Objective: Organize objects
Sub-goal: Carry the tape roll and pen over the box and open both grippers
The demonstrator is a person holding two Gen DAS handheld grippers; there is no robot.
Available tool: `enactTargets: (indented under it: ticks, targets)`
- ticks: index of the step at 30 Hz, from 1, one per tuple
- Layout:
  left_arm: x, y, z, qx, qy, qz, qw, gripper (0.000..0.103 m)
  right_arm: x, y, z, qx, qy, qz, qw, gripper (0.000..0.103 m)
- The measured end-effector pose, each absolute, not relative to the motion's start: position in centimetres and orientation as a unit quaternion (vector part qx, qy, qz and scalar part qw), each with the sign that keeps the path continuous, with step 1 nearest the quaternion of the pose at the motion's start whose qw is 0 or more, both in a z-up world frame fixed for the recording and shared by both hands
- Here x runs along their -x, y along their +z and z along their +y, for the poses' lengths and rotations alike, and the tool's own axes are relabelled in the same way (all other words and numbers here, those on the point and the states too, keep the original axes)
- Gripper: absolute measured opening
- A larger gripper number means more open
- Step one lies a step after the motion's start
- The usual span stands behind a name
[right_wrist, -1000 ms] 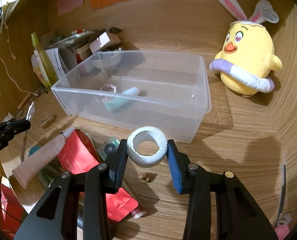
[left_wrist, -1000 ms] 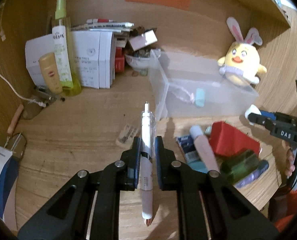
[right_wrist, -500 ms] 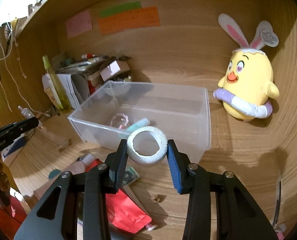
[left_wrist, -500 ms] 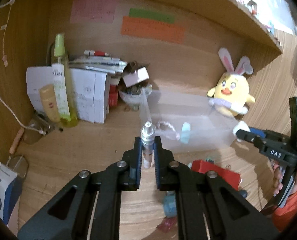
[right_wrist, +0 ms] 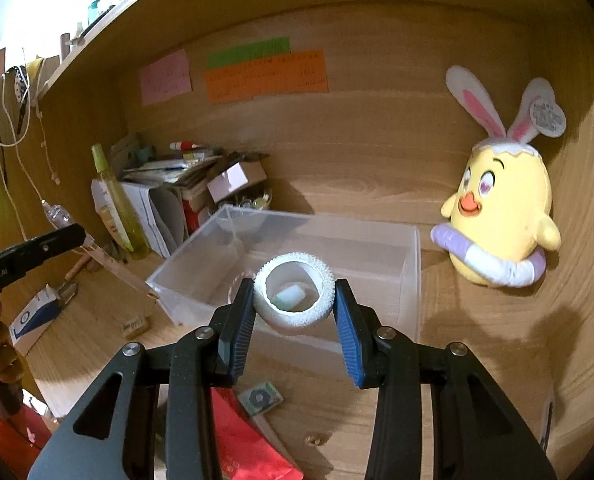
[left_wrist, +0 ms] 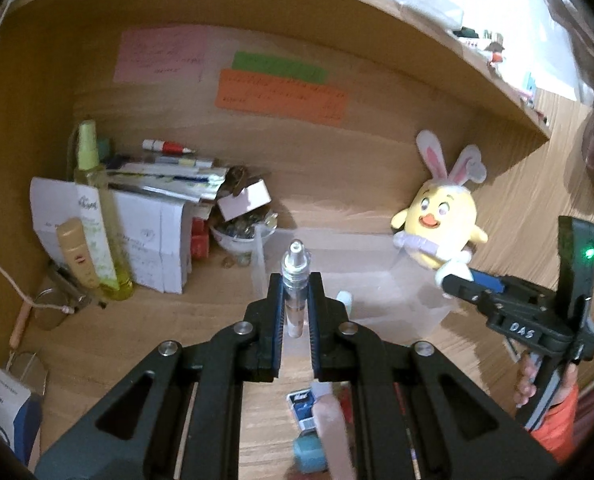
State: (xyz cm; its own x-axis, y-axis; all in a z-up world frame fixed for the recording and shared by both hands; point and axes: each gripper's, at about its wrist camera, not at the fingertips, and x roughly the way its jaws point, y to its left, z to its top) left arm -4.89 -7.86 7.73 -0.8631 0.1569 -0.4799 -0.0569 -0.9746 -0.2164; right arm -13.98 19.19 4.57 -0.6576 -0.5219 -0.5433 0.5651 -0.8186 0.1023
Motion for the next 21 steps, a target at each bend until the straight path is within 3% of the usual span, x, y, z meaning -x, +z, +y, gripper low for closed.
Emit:
enactTargets:
  ticks: [10,21]
  targets:
    - [7.5,9.9,-6.1,0.241,0.967,-0.073,0.047,0.01,16.2,5.5,18.5,-0.278,-0.913,0.046,0.297,0.035]
    - [14.3,7.6,-4.1,0.284,0.957,-0.049,0.027,0.01,20.3,2.9,17.9,-0.323,-0.901,0.071,0.283,0.035]
